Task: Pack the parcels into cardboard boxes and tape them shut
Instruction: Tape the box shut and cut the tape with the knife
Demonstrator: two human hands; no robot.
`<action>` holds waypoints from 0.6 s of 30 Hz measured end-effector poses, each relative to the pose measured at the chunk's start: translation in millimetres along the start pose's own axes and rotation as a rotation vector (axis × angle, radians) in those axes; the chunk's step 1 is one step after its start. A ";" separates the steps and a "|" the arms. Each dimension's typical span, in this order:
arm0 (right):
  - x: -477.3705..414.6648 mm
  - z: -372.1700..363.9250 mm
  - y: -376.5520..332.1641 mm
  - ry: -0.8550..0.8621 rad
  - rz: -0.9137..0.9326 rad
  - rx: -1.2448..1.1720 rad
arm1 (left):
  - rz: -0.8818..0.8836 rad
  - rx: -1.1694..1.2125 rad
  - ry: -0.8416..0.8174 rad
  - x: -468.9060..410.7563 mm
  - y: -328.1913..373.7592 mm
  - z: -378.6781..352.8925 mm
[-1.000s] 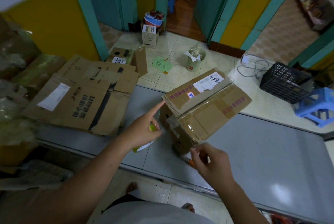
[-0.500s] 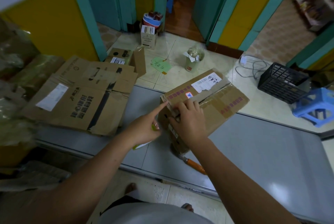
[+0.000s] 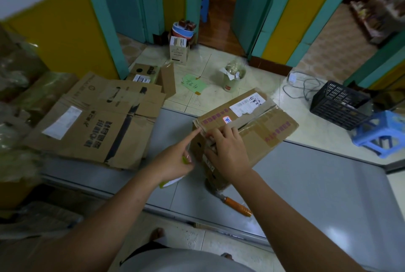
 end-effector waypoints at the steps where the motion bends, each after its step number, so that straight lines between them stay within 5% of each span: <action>1: 0.7 -0.9 -1.3 0.010 -0.005 -0.003 | 0.003 0.026 0.002 -0.2 -0.7 -0.2; 14: 18.4 37.7 -18.6 -0.109 0.075 -0.413 | -0.227 0.251 0.070 38.9 36.6 26.6; 18: 23.9 42.7 -27.3 -0.067 -0.058 -0.653 | -0.290 0.206 0.068 41.5 58.1 28.0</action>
Point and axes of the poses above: each hand's wrist, its own x-axis away from the middle knuckle, its own z-axis out of the back of the hand, y = z × x, the point moved 2 cm from there along -x, towards the middle knuckle, and after that the axes turned 2 degrees about -y, right-handed, at the moved point
